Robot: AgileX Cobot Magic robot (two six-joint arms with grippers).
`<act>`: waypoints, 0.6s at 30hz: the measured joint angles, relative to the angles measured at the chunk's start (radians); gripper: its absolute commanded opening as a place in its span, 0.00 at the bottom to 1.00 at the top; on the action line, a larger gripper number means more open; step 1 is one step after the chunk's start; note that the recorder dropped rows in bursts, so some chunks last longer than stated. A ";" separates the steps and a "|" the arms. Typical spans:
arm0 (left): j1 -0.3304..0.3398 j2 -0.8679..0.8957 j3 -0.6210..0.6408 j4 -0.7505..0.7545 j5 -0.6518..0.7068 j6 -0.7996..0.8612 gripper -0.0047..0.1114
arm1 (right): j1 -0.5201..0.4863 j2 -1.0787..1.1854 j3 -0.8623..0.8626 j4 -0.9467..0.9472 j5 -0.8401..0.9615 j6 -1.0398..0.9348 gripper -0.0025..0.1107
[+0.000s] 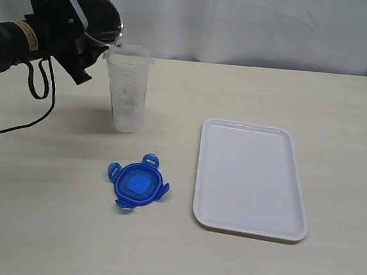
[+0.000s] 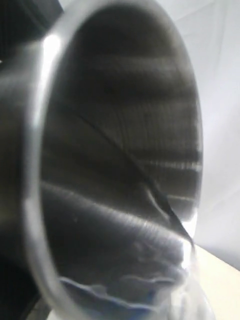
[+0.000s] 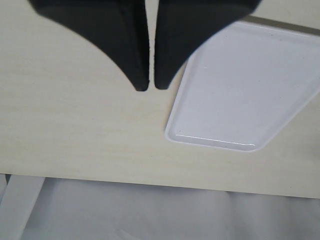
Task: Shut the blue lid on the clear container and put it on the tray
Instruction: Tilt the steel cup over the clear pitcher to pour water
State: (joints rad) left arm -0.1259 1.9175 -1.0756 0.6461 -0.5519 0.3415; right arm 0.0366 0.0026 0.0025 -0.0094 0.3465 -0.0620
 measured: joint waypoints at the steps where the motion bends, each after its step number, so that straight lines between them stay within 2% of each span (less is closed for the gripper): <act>1: 0.000 0.000 0.000 0.000 0.005 0.011 0.04 | 0.000 0.000 0.000 0.000 0.000 0.000 0.06; 18: 0.000 0.000 -0.001 -0.023 0.042 0.184 0.04 | 0.000 0.000 0.000 0.000 0.000 0.000 0.06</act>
State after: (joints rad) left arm -0.1259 1.9175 -1.0762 0.6235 -0.5099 0.5260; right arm 0.0366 0.0026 0.0025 -0.0094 0.3465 -0.0620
